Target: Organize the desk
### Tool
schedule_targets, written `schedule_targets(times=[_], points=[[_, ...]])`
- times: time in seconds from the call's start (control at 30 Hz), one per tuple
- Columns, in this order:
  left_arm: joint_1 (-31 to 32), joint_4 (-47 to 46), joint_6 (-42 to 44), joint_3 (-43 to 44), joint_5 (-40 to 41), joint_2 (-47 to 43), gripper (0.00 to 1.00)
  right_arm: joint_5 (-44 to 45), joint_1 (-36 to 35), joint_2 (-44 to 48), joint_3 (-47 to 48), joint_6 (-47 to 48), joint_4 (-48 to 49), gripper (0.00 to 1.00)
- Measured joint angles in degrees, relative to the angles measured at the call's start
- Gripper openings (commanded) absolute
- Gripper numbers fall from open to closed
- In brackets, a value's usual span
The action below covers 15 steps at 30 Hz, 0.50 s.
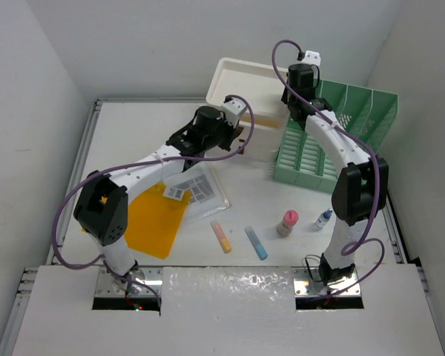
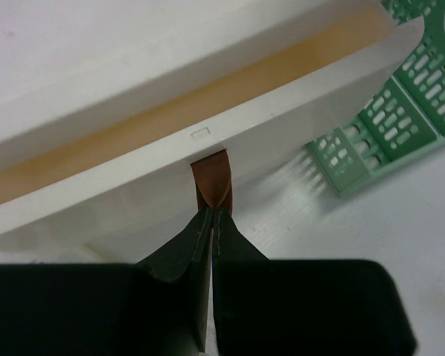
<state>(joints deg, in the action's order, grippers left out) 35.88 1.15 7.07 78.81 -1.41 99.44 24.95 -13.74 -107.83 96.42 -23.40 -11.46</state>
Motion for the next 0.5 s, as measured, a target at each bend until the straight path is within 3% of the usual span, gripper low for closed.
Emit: schedule_targets(times=[0.37,0.4,0.43,0.47,0.5], points=[[0.9,10.0,2.6,-11.5,-5.6,-16.8,0.00,1.9,-0.3,0.1,-0.4,-1.1,0.4,0.00],[1.0,10.8,3.3,-11.8,-5.8,-17.8,0.09,1.9,-0.3,0.1,-0.3,-1.1,0.4,0.00],[1.2,12.1,4.0,-11.8,-6.0,-18.5,0.25,1.9,-0.3,0.1,-0.3,-1.1,0.4,0.00],[1.3,13.4,4.9,-11.8,-6.3,-19.1,0.61,1.7,-0.3,0.1,-0.4,-1.1,0.4,0.00],[1.3,14.9,5.6,-11.4,-6.8,-19.3,0.76,1.6,-0.3,0.1,-0.4,-1.1,0.4,0.00]])
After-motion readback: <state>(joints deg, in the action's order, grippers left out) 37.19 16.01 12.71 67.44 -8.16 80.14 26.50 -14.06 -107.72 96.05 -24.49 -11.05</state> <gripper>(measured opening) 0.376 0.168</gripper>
